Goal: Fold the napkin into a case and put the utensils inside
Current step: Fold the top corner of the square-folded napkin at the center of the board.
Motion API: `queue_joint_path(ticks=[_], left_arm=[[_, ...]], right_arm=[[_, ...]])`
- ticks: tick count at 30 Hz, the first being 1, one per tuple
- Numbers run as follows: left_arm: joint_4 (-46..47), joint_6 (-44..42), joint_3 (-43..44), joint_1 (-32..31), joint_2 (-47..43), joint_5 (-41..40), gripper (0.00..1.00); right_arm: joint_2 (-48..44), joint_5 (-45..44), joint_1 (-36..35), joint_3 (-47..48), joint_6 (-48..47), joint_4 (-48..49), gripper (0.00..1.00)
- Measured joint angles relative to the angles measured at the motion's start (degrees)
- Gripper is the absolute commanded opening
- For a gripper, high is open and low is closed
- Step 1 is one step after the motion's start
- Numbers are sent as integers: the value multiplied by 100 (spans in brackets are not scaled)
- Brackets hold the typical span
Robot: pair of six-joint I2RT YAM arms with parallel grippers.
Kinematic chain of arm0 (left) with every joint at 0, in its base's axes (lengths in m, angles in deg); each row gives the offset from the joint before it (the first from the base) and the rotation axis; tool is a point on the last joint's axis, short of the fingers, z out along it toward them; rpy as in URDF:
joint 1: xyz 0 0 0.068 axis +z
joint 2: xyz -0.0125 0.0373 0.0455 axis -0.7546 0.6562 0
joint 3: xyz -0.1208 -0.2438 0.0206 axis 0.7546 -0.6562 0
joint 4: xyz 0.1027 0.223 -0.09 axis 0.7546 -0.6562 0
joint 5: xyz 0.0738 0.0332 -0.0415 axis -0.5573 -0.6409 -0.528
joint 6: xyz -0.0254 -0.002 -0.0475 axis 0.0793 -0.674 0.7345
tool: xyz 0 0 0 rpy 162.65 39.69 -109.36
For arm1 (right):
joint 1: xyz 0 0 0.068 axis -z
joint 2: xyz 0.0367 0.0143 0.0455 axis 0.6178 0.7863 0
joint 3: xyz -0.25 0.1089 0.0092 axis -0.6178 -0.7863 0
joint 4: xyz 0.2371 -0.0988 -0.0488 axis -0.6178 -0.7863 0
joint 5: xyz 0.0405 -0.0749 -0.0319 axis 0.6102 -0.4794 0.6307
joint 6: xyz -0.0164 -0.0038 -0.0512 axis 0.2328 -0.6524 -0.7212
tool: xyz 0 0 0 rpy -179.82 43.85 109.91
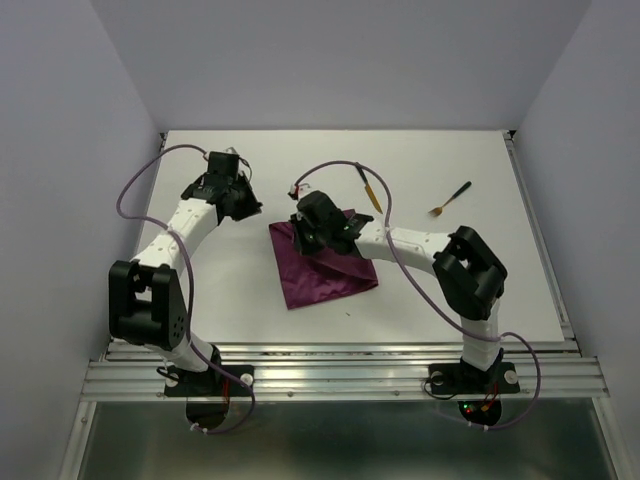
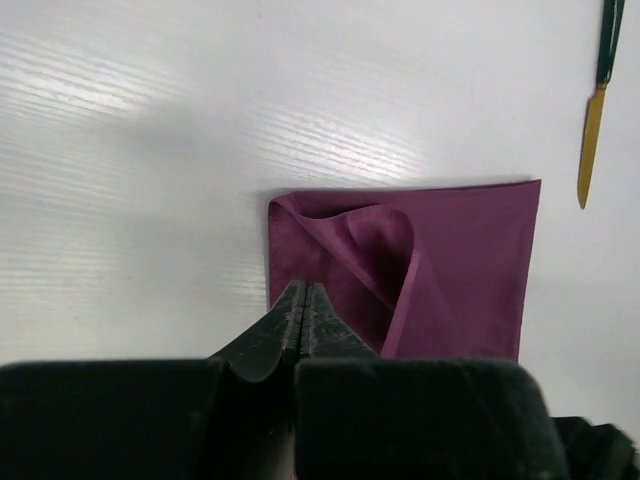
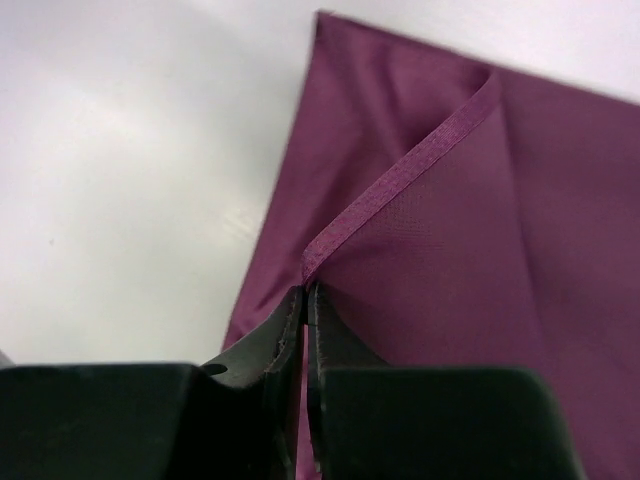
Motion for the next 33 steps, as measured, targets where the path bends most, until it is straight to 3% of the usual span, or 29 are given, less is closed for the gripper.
queue_joint_path(ticks=[10, 33], left_arm=[[-334, -2, 177, 251, -400, -374, 6], [-223, 26, -199, 258, -400, -341, 6]], right_arm=[[-2, 382, -599, -2, 354, 96, 6], [-2, 916, -791, -317, 144, 140, 5]])
